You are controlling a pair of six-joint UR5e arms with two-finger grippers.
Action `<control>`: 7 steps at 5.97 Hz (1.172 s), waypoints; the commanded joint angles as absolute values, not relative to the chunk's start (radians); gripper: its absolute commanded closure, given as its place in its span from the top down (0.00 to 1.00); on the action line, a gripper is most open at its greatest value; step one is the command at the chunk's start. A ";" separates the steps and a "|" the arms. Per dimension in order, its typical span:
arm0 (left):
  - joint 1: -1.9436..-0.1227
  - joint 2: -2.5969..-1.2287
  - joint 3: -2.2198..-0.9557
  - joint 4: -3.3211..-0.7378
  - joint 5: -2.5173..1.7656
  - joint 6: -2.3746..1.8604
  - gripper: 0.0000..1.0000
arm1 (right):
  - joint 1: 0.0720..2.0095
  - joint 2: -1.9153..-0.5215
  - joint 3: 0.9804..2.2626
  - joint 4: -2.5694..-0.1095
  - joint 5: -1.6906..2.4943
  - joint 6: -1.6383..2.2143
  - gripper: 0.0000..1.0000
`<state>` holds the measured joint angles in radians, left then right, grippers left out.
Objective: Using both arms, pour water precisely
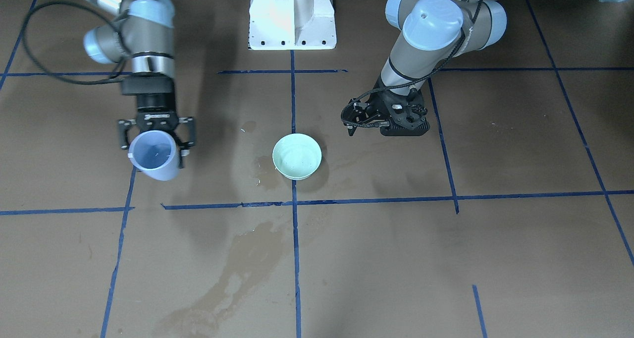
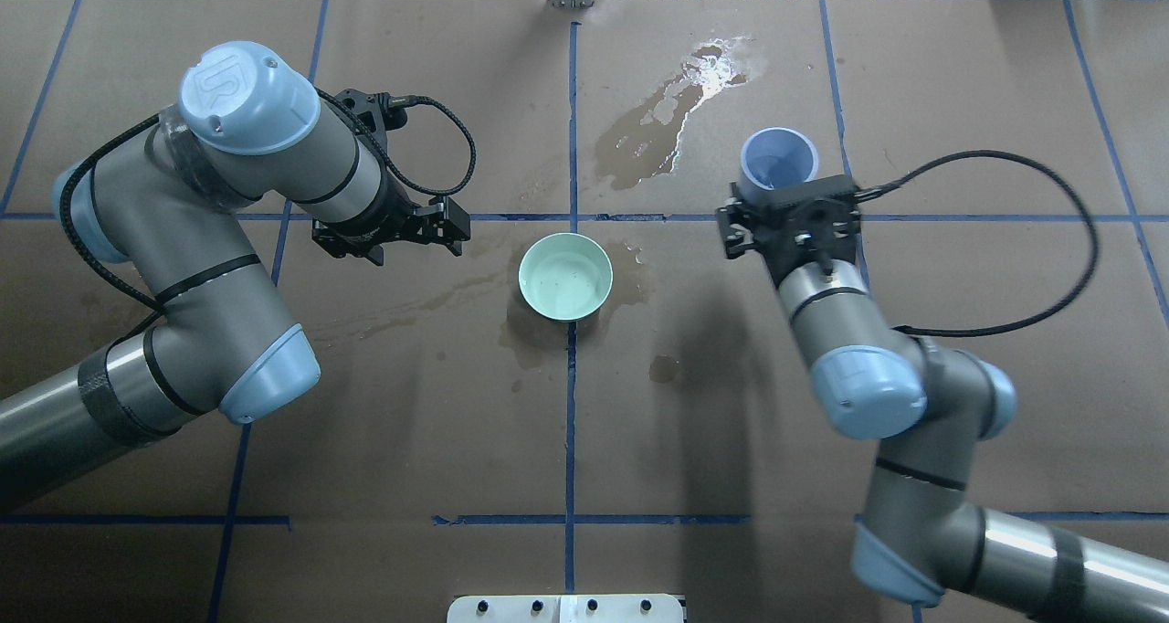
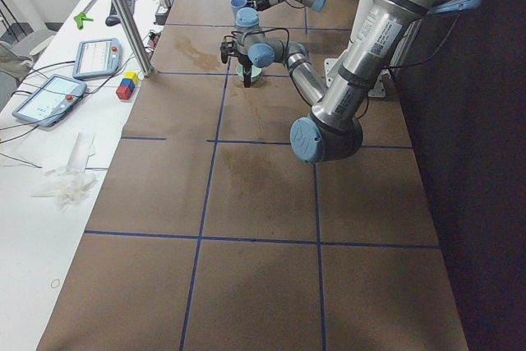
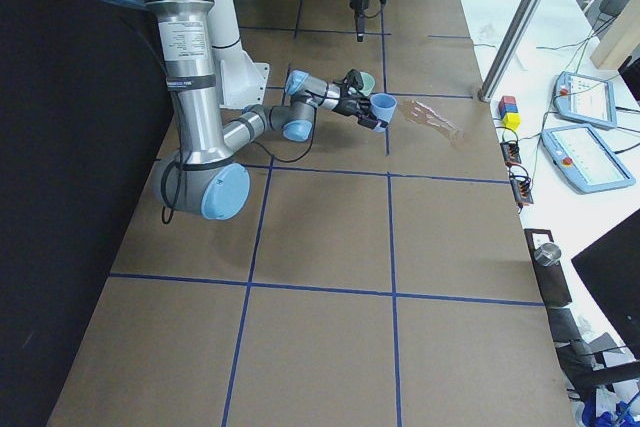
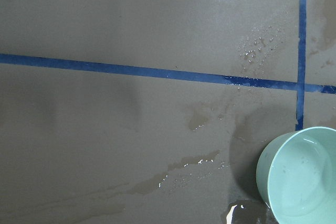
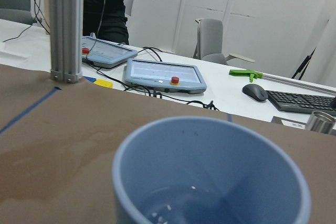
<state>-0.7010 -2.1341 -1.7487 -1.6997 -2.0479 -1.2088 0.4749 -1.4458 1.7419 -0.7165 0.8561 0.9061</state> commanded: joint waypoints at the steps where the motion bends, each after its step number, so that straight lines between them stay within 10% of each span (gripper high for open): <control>1: -0.701 -2.135 -1.753 -1.700 -2.048 -1.209 1.00 | 0.584 -1.601 1.694 -0.527 0.943 0.888 0.00; 7: -0.701 -2.135 -1.756 -1.698 -2.048 -1.209 1.00 | 0.606 -1.650 1.385 -0.143 0.950 0.854 0.02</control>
<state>-0.7010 -2.1354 -1.7563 -1.6981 -2.0479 -1.2088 0.6065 -1.6381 1.3913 -0.1479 0.9471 0.8548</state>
